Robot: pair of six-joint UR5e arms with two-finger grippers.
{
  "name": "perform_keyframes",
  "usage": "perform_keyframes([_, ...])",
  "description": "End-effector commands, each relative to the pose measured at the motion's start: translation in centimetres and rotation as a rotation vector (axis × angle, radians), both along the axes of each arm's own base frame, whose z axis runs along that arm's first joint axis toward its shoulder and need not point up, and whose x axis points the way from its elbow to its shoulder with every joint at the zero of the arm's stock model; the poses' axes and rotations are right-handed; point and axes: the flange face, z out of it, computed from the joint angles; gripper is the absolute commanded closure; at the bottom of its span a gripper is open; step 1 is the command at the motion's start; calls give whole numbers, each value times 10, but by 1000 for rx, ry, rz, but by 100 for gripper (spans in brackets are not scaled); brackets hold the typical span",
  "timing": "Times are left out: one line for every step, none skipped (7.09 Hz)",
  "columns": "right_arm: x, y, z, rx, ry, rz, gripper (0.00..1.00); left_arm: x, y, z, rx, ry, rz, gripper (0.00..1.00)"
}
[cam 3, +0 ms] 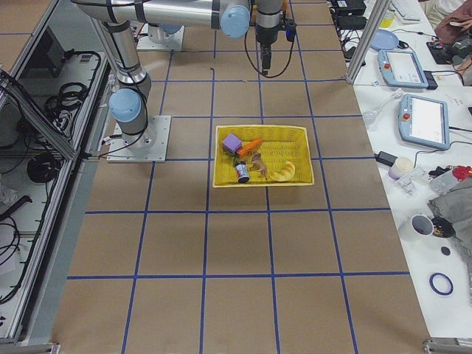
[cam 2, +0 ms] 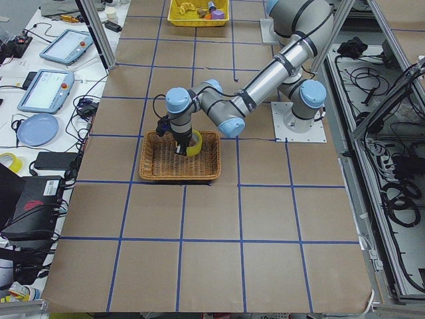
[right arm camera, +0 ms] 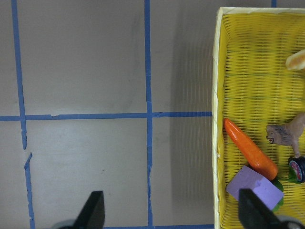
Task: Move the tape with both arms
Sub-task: 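Grasp the tape roll with the left gripper and carry it into the wicker basket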
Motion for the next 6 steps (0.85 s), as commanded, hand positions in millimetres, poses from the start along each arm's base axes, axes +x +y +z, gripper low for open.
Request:
perform_keyframes([0, 1, 0, 1, -5, 3, 0, 9, -13, -41, -43, 12, -3, 100])
perform_keyframes([0, 1, 0, 1, -2, 4, 0, 9, -14, -38, -53, 10, 0, 11])
perform_keyframes([0, 1, 0, 1, -4, 4, 0, 4, -15, -18, -74, -15, -6, 0])
perform_keyframes([0, 0, -1, 3, -2, 4, 0, -3, -17, 7, -93, -43, -22, 0])
perform_keyframes([0, 0, 0, -1, -4, 1, 0, -17, -17, 35, -117, -78, -39, 0])
perform_keyframes([0, 1, 0, 1, 2, 4, 0, -62, -22, 68, -143, -70, -50, 0])
